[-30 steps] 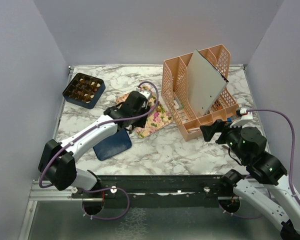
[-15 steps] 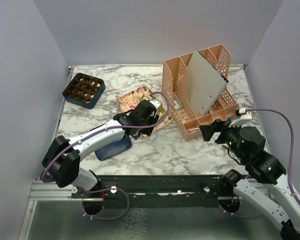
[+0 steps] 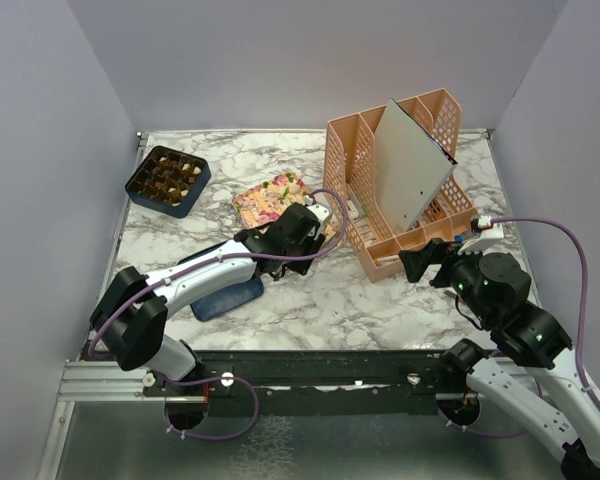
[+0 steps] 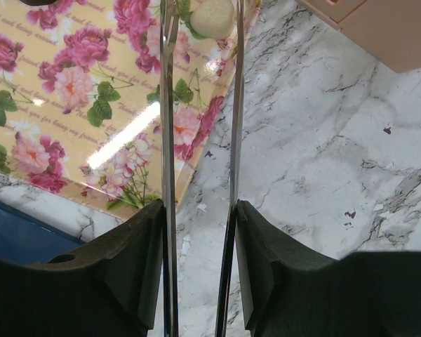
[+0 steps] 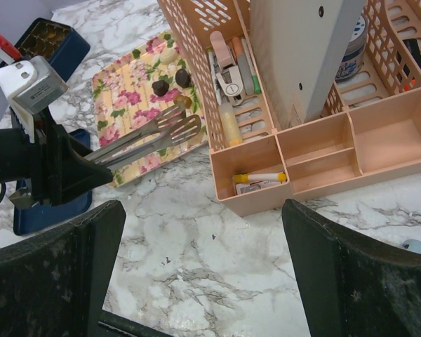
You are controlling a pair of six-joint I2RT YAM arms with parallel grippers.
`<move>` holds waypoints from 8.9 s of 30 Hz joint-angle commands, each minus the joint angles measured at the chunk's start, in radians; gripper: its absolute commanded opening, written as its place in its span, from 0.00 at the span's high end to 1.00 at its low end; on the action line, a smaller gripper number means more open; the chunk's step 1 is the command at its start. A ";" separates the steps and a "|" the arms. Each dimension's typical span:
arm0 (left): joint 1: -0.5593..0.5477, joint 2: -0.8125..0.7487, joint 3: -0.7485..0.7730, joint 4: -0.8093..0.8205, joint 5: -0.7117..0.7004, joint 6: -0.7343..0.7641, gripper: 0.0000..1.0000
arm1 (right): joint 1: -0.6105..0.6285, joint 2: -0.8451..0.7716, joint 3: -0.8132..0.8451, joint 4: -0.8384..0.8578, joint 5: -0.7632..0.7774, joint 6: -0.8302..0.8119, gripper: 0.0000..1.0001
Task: Pack the chocolate
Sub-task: Pick up the fake chocolate from the plate, then place the fake chocolate in the packing box, then pick up the fake chocolate from the plate.
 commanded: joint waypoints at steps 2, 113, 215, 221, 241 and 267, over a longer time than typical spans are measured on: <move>-0.008 0.008 -0.012 0.026 -0.015 0.012 0.53 | 0.002 -0.005 -0.009 0.019 -0.012 -0.011 0.01; 0.886 0.002 0.210 -0.153 -0.181 -0.093 0.57 | 0.002 -0.023 -0.002 0.012 -0.011 -0.022 0.01; 0.196 0.181 0.191 -0.104 -0.127 0.004 0.62 | 0.002 -0.033 -0.005 0.018 -0.015 -0.020 0.01; 0.196 0.175 0.200 -0.120 -0.143 -0.006 0.63 | 0.002 -0.029 -0.006 0.018 -0.017 -0.022 0.01; 0.198 0.119 0.237 -0.237 -0.260 -0.067 0.64 | 0.002 -0.033 -0.006 0.020 -0.019 -0.020 0.01; 0.413 0.059 0.316 -0.335 -0.257 -0.090 0.65 | 0.002 -0.034 -0.005 0.021 -0.023 -0.026 0.01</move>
